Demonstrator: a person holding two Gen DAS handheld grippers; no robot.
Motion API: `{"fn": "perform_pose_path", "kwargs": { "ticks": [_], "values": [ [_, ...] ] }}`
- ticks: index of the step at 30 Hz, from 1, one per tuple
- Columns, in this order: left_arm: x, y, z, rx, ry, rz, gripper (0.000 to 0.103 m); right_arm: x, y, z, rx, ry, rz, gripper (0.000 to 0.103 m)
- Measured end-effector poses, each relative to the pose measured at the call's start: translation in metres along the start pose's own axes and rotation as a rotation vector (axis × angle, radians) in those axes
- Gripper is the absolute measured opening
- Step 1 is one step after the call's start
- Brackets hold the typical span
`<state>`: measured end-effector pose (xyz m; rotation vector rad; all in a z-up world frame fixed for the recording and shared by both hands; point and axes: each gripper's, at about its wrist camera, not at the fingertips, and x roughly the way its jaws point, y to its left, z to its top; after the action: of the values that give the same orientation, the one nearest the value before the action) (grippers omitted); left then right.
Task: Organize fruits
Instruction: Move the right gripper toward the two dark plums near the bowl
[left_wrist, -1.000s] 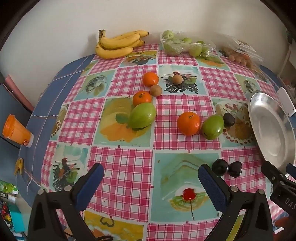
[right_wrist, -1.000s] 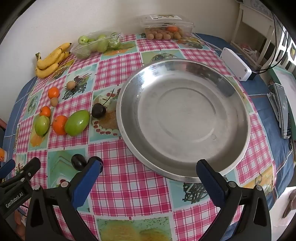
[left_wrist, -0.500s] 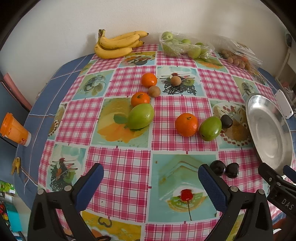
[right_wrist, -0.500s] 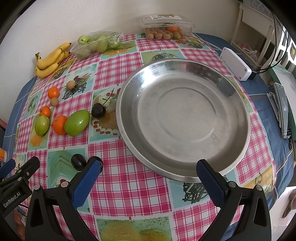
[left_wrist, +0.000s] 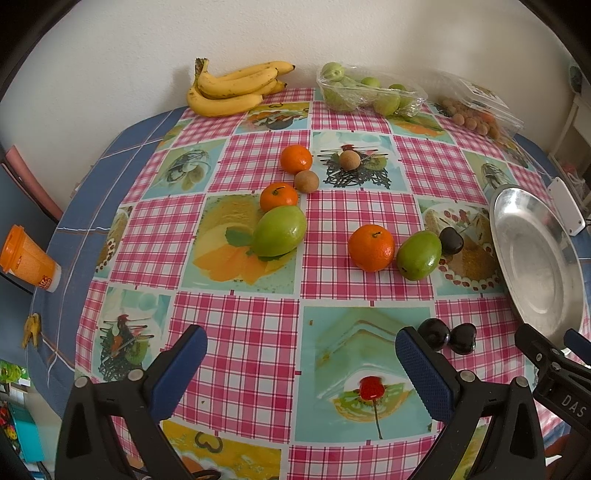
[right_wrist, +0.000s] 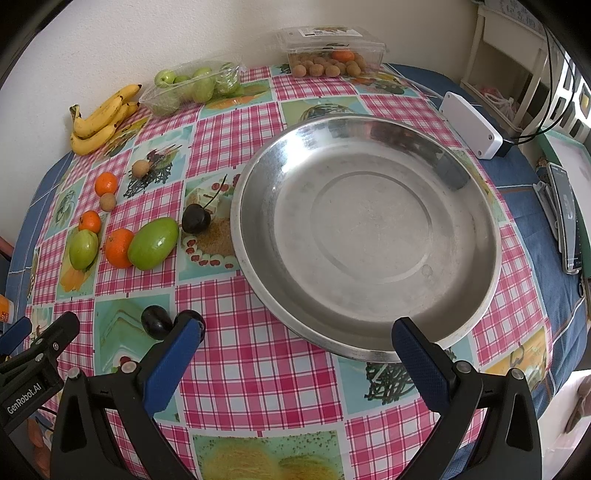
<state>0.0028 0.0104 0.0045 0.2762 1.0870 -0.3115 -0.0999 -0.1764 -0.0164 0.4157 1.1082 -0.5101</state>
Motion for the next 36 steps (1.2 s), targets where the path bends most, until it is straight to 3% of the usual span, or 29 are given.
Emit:
{"fn": "perform_pose_path", "kwargs": {
  "ticks": [18,22,27,31,36],
  "values": [
    [0.000,0.001,0.000,-0.004,-0.001,-0.001,0.103,-0.001,0.000,0.001,-0.001,-0.004,0.001,0.103],
    [-0.001,0.003,0.002,-0.012,-0.017,-0.024,0.103,-0.003,0.004,0.001,-0.017,-0.049,0.008,0.103],
    [-0.004,0.014,0.008,-0.092,-0.058,-0.066,0.103,-0.008,0.022,0.000,-0.089,-0.081,0.083,0.103],
    [0.005,0.020,0.012,-0.136,-0.019,-0.102,0.103,-0.008,0.045,-0.003,-0.156,-0.054,0.172,0.103],
    [0.021,0.011,0.013,-0.122,0.064,-0.119,0.103,0.004,0.055,-0.001,-0.185,0.028,0.140,0.103]
  ]
}}
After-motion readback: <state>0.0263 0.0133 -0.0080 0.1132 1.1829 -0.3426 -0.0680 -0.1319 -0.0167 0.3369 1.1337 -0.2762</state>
